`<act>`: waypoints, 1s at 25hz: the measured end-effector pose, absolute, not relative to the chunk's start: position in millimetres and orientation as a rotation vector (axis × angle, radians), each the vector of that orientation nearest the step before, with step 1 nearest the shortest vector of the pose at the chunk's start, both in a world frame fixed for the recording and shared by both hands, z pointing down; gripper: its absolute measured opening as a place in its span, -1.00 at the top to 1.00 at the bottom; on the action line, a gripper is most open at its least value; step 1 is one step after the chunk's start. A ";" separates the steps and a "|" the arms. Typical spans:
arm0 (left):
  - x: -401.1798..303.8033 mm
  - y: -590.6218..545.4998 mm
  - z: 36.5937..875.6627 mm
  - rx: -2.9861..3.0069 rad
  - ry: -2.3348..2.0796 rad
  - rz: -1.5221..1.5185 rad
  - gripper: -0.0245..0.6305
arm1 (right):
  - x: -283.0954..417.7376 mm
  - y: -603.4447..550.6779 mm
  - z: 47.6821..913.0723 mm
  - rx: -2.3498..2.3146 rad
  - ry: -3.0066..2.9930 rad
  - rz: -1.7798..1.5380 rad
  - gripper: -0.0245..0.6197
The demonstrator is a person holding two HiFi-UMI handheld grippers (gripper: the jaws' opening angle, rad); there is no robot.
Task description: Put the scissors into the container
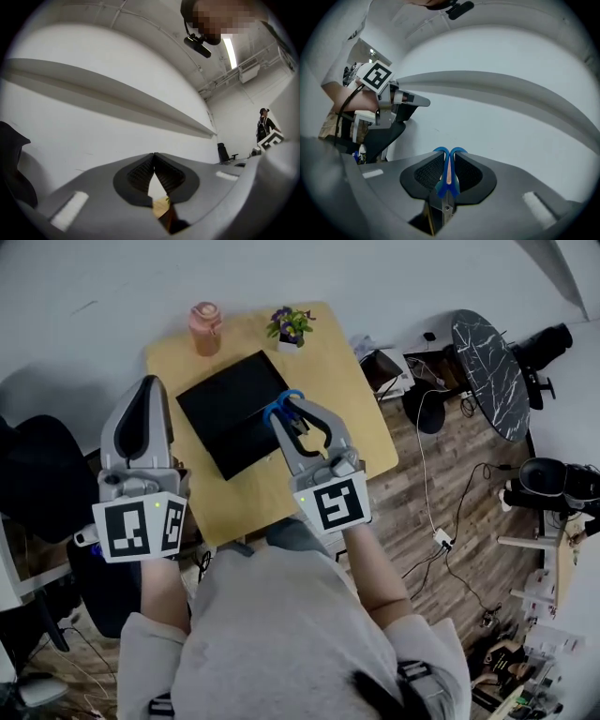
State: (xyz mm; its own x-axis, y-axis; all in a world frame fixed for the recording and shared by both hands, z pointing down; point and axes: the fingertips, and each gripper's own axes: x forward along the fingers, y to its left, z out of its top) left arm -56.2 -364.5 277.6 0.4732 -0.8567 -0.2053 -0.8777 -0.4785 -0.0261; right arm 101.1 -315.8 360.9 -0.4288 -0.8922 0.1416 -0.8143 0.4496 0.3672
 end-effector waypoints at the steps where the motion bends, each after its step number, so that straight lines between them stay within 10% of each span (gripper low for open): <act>1: -54.8 -365.0 278.7 -2.579 1.544 0.243 0.75 | 99.3 -318.0 366.5 1.409 -2.390 -0.361 0.70; 25: -58.9 -363.4 295.7 -2.375 1.839 0.145 0.75 | 61.2 -322.1 516.7 0.437 -2.319 -0.547 0.70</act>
